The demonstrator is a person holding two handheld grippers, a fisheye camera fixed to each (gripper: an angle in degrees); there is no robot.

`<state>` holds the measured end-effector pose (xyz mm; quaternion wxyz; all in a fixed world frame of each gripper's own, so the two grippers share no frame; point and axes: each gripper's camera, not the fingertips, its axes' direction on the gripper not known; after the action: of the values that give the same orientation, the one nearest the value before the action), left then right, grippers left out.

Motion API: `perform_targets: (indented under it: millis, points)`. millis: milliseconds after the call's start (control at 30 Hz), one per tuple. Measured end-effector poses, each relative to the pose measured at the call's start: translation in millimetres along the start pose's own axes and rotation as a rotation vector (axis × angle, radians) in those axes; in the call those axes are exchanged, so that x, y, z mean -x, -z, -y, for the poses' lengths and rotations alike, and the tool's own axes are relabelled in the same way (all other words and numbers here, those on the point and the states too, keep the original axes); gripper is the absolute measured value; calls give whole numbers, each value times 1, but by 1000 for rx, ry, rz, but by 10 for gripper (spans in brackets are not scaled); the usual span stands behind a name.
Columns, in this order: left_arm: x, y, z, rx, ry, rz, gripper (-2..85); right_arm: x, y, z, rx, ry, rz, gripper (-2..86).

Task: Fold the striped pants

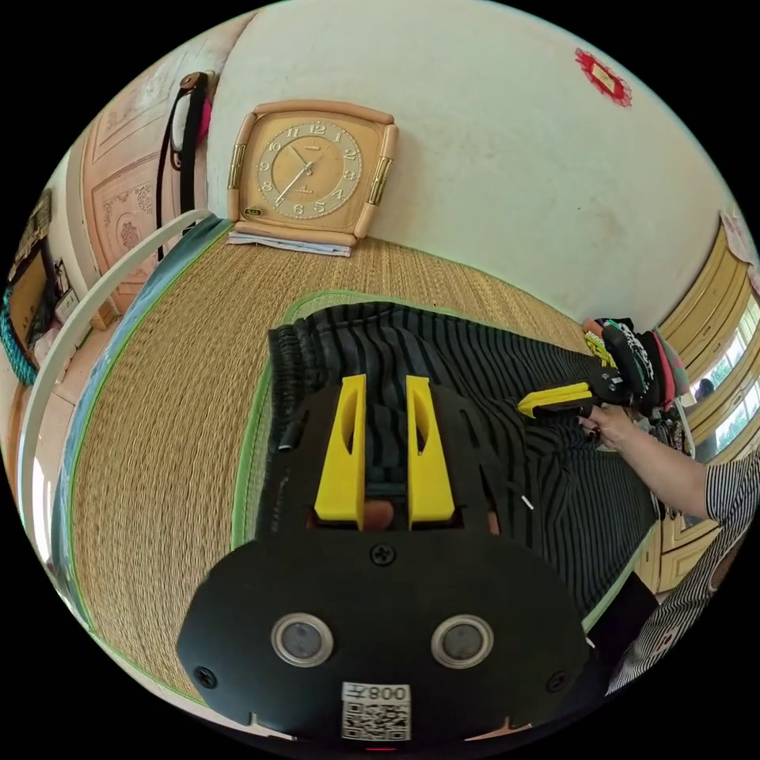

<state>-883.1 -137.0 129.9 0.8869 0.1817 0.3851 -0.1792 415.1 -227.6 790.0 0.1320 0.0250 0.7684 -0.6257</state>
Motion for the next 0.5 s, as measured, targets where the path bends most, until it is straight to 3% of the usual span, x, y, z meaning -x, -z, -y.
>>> perform_targets:
  millis: [300, 500]
  points:
    - [-37, -28, 80, 10, -76, 102, 97, 6, 17, -5, -76, 18, -7, 3]
    - [-58, -72, 126, 228, -175, 195, 120, -5, 25, 8, -122, 2, -90, 54]
